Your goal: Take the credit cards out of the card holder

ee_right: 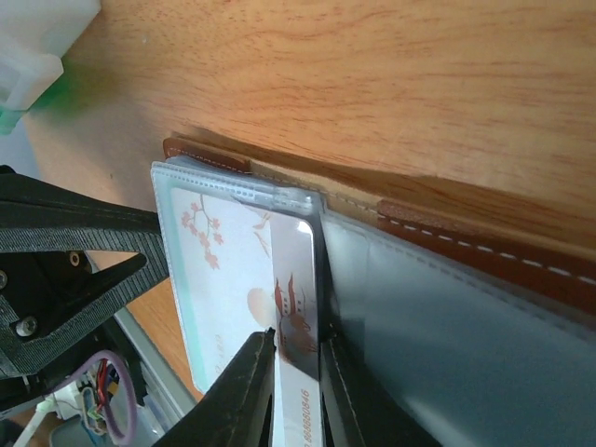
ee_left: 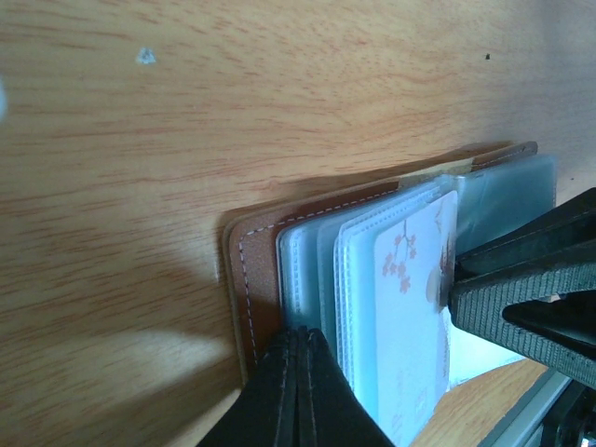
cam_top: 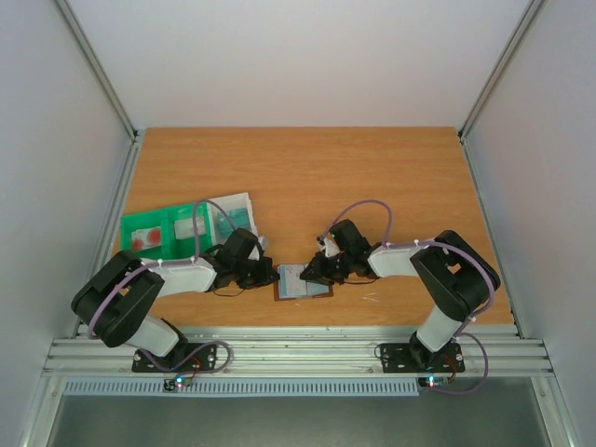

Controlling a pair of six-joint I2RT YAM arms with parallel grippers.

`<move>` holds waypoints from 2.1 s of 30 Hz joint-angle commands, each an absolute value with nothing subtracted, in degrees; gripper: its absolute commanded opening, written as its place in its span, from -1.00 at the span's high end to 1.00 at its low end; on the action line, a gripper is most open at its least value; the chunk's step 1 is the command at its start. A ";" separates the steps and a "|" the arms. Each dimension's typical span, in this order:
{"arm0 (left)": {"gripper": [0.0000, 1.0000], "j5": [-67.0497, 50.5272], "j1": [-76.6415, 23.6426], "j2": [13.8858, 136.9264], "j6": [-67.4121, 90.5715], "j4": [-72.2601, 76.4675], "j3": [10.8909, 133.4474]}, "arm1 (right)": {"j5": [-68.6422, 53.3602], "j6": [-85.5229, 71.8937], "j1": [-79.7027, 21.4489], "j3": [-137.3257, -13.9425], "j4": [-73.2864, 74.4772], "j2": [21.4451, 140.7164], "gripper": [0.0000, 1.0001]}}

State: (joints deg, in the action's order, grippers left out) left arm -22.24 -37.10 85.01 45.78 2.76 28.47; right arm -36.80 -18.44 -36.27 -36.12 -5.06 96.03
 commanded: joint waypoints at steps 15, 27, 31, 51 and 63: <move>0.99 -18.37 -37.48 86.29 44.38 -2.20 27.29 | -33.64 -18.46 -33.94 -31.81 -6.81 92.85 0.98; 0.99 -18.91 -37.50 84.81 45.38 -1.80 27.33 | -32.09 -17.33 -32.44 -31.39 -0.83 85.19 0.98; 0.75 -19.33 -37.52 83.78 46.34 -2.18 28.01 | -30.15 -16.58 -32.43 -32.60 4.76 81.75 0.98; -0.49 -22.43 -37.48 64.44 51.98 -7.43 32.50 | -34.24 -22.44 -32.49 -36.97 9.09 68.31 0.98; -0.29 -27.19 -37.53 58.13 58.60 6.35 29.12 | -39.95 -34.92 -32.50 -31.70 -12.72 64.21 0.97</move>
